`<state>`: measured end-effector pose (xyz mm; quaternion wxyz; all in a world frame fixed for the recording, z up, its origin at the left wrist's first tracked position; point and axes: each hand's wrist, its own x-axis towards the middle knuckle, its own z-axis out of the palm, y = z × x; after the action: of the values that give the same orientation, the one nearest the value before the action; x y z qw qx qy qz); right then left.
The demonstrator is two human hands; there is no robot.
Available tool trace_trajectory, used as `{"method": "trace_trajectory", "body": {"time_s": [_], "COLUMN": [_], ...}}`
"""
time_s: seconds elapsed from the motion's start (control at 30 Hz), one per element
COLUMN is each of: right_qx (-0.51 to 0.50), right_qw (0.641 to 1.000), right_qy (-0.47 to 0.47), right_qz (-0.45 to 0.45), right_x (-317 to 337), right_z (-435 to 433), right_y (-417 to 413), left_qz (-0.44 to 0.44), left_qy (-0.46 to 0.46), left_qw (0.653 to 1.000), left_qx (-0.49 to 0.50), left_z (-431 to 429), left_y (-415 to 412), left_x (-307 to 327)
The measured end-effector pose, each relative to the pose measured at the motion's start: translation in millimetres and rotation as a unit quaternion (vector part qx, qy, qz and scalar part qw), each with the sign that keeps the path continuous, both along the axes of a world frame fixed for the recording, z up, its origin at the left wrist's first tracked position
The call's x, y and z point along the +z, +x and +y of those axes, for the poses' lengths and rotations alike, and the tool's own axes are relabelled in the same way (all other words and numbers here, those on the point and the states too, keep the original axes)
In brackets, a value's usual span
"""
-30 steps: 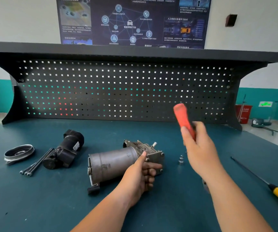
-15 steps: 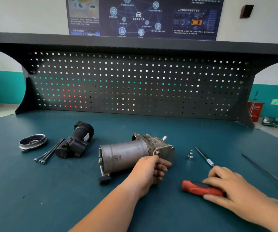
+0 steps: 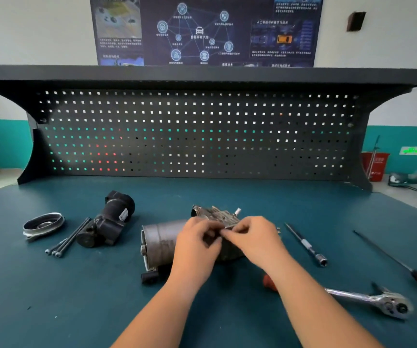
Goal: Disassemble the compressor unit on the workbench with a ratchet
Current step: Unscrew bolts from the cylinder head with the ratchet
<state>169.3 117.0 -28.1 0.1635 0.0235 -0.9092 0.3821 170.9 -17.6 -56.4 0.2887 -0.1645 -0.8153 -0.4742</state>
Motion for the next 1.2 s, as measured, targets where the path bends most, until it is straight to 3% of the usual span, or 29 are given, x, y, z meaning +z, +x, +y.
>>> {"method": "trace_trajectory", "body": {"time_s": [0.1,0.37,0.47,0.63,0.73,0.9,1.03,1.13,1.2], "right_qx": [-0.016,-0.001,0.033,0.092,0.137,0.214,0.279,0.301,0.301], "right_qw": [0.999,0.997,0.988,0.975,0.958,0.922,0.914,0.920,0.927], "right_qy": [-0.023,-0.077,-0.150,-0.192,-0.231,-0.299,-0.280,-0.247,-0.223], "right_qz": [0.035,0.005,-0.008,0.072,0.097,0.119,0.087,0.035,0.011], "right_x": [-6,-4,-5,-2,0,0,-10,-18,-22], "right_z": [-4,-4,0,5,2,-9,-20,-23,-25], "right_y": [-1,3,7,11,15,24,28,23,18], "left_qz": [0.010,-0.001,-0.002,-0.084,-0.079,0.071,0.145,0.136,0.066], "left_qy": [-0.016,-0.023,-0.022,0.142,0.210,0.128,0.058,0.054,0.057], "left_qw": [1.000,1.000,0.999,0.976,0.963,0.987,0.988,0.984,0.971], "left_qx": [-0.001,-0.007,-0.031,-0.144,-0.151,-0.066,0.005,0.103,0.222], "left_z": [1,3,3,3,0,-9,-51,-134,-197], "left_y": [-1,-1,3,8,11,29,56,72,74], "left_x": [1,3,4,5,8,20,23,18,9]}}
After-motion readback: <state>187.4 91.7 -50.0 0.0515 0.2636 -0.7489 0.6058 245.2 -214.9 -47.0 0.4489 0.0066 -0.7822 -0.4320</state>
